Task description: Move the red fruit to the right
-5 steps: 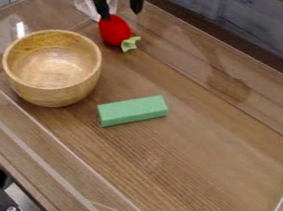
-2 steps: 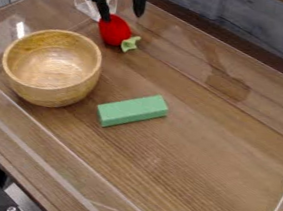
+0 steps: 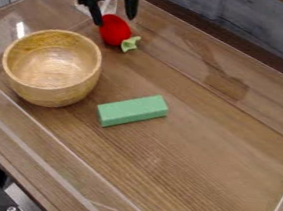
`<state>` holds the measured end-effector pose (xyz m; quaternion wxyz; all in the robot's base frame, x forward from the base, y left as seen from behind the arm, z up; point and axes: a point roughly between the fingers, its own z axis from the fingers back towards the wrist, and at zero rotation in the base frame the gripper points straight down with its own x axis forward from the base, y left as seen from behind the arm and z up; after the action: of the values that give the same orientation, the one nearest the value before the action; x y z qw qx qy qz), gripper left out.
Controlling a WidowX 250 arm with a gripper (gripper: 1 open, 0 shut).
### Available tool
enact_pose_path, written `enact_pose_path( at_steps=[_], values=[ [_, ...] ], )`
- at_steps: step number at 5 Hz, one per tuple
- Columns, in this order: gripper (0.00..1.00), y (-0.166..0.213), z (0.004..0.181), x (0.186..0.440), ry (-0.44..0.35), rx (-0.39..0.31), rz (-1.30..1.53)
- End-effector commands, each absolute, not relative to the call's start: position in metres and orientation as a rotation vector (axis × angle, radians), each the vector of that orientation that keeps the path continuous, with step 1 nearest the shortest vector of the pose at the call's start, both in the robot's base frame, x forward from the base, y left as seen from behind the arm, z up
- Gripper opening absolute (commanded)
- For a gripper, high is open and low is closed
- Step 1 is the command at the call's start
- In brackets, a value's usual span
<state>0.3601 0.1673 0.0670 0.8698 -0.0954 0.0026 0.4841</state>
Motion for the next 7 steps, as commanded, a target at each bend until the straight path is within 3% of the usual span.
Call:
enact_pose_path(
  at_steps=[1, 2, 4, 5, 7],
  values=[
    [1.00, 0.164, 0.097, 0.368, -0.066, -0.222, 1.013],
    [1.00, 0.153, 0.103, 0.374, -0.068, -0.237, 1.007],
    [1.00, 0.170, 0.107, 0.368, -0.083, -0.278, 1.156],
    [1.00, 0.176, 0.104, 0.370, -0.082, -0.259, 1.134],
    [1.00, 0.181, 0.065, 0.373, -0.093, -0.208, 1.215]
  ],
)
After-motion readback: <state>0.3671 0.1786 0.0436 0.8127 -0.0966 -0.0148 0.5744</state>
